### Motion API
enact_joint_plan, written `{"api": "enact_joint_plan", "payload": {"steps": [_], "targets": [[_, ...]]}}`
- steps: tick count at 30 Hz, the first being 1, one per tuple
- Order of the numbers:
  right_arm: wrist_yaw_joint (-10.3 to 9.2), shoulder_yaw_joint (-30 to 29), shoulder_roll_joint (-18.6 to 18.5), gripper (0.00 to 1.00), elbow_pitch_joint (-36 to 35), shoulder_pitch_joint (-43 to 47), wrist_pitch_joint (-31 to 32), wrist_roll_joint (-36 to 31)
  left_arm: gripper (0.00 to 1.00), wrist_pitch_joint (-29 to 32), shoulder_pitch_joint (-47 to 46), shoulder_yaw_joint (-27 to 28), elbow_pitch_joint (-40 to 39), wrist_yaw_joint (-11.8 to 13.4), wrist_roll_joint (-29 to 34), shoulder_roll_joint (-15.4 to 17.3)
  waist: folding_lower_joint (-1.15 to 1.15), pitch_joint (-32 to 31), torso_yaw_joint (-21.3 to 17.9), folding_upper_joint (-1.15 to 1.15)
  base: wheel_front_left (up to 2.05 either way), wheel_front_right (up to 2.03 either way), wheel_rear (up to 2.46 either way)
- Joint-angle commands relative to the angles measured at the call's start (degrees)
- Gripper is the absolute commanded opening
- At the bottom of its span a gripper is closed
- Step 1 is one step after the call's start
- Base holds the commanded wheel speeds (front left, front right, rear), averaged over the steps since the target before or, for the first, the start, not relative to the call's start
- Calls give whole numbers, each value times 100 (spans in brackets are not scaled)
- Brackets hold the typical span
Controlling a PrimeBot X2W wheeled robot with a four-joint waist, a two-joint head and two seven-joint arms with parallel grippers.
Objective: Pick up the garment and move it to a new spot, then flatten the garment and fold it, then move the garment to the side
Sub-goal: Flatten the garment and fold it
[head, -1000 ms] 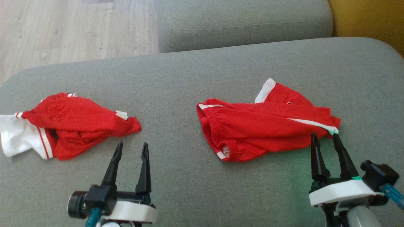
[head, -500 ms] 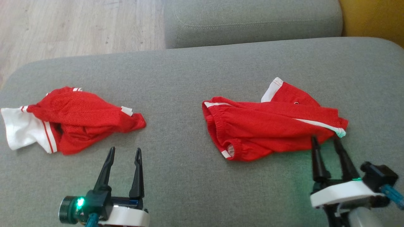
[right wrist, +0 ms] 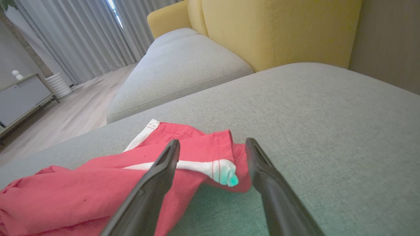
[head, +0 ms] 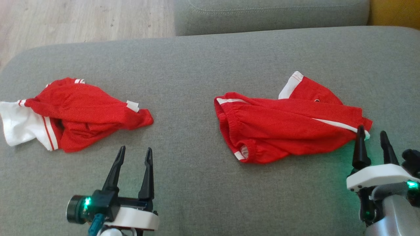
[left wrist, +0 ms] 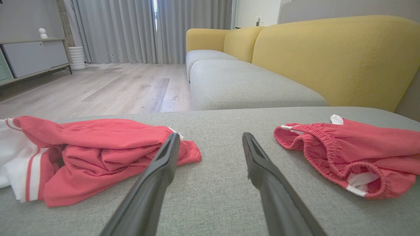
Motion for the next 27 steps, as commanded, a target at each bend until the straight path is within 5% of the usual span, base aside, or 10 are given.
{"api": "enact_joint_plan", "payload": {"steps": [1,12,24,26,27], "targets": [[-4,33,-28,100,-15,-239,21,130,100,-56,-240,197,-132,-27,10,-21,-1,31,22,0,0,0,0],[-4,275,-20,100,683,-528,-155,1220,100,-56,-268,204,-40,-112,19,-48,-1,59,19,0,0,0,0],[-4,478,-20,100,854,-657,-277,1476,100,-56,-275,199,-10,-138,6,-58,-1,76,4,0,0,0,0],[-4,502,-20,85,850,-664,-283,1491,100,-56,-269,190,-3,-137,-3,-59,-1,72,3,0,0,0,0],[-4,509,-20,68,845,-668,-288,1495,100,-56,-267,185,0,-137,-6,-60,-1,70,3,0,0,0,0]]}}
